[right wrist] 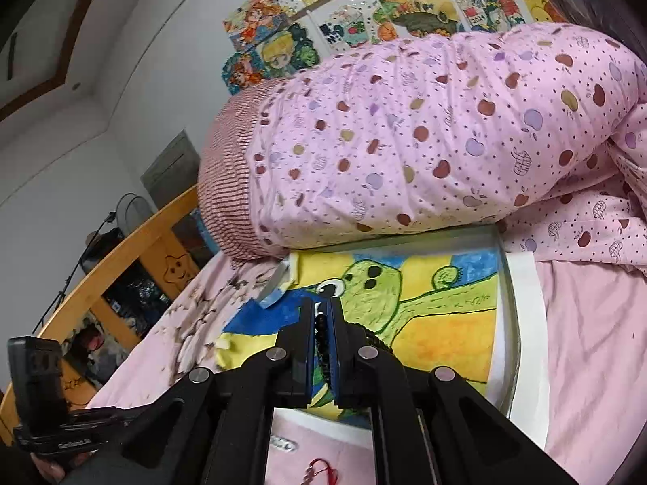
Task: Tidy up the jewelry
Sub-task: 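Carry the watch with the left tool into the tray while the right tool carries the beads there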
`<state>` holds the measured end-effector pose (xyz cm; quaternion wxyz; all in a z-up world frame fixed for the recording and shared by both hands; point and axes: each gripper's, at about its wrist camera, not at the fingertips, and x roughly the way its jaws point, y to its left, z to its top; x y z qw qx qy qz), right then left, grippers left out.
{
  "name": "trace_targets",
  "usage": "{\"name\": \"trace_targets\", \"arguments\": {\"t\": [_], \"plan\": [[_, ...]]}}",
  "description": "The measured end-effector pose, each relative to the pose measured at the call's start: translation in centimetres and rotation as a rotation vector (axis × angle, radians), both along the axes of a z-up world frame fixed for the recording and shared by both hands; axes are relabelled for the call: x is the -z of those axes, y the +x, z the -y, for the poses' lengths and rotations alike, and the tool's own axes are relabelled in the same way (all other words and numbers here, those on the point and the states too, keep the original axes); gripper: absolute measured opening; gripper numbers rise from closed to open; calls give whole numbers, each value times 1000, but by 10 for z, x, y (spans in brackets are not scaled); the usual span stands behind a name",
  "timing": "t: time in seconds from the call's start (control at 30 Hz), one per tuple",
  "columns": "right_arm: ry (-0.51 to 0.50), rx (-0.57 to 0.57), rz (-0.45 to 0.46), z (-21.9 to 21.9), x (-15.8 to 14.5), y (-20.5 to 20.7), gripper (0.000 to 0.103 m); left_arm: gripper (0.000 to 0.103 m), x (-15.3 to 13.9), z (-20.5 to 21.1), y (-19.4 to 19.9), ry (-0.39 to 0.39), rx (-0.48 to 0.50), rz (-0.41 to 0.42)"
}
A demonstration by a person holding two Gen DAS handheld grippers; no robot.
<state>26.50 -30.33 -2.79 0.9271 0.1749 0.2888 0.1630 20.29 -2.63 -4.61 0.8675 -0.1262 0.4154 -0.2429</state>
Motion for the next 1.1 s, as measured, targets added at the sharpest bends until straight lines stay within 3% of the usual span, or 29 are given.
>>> {"name": "trace_targets", "arguments": {"t": [0.33, 0.57, 0.67, 1.03, 1.1], "plan": [[-10, 15, -128, -2, 37, 14, 6, 1, 9, 10, 31, -82, 4, -23], [-15, 26, -147, -2, 46, 19, 6, 1, 20, 9, 71, -265, -23, -139], [-17, 36, -156, -1, 50, 22, 6, 1, 21, 10, 86, -303, -39, -158], [-32, 120, -239, 14, 71, 32, 7, 2, 43, 14, 123, -248, -103, -194], [-37, 139, -249, 17, 73, 33, 22, 3, 45, 13, 126, -224, -112, -194]]}}
